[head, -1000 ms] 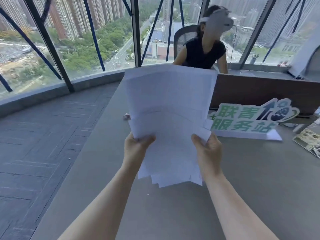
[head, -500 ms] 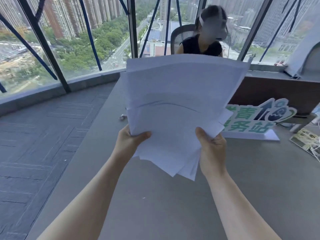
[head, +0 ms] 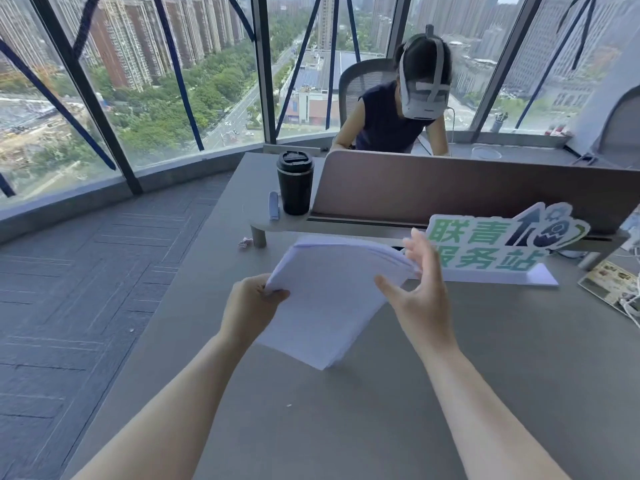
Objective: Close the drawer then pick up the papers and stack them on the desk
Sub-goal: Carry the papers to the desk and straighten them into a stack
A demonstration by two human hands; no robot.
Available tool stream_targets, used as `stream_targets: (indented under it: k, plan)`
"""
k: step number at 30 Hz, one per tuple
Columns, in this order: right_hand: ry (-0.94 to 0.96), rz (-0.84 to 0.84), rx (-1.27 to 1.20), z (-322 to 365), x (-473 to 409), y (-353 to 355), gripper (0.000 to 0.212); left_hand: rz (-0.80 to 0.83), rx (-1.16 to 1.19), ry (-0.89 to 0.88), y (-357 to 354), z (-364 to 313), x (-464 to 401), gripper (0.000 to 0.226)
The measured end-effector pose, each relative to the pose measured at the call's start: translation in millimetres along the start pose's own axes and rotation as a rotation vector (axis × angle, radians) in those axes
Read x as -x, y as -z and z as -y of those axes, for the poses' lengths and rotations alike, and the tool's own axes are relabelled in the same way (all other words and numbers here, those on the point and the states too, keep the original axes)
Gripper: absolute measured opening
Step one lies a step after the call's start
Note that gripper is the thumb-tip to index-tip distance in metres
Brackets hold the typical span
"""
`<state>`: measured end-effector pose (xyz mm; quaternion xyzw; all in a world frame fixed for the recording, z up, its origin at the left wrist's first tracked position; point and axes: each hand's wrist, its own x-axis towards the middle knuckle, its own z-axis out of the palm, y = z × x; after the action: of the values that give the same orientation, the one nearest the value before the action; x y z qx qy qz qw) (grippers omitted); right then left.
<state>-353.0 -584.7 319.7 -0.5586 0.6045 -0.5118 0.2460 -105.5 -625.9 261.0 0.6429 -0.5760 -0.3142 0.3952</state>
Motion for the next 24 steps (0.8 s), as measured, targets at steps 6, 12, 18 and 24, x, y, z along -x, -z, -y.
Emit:
stream_targets:
  k: [6,12,18,24]
  plan:
    - [0.102,0.274,0.359,26.5,-38.7,-3.3,0.027,0.093,-0.499,-0.385,20.3,-67.0,-14.8,0.015]
    - [-0.185,0.189,-0.152,-24.1,-13.5,0.1,0.018,-0.138,-0.148,0.01,74.8,0.3,-29.6,0.056]
    - [-0.219,0.175,-0.272,-58.2,8.2,-23.7,0.023,0.053,0.496,0.142,57.9,49.7,-8.6,0.038]
    - [-0.274,0.243,-0.169,-96.3,31.2,-43.3,0.045,-0.069,0.535,0.199,30.4,85.3,14.3,0.035]
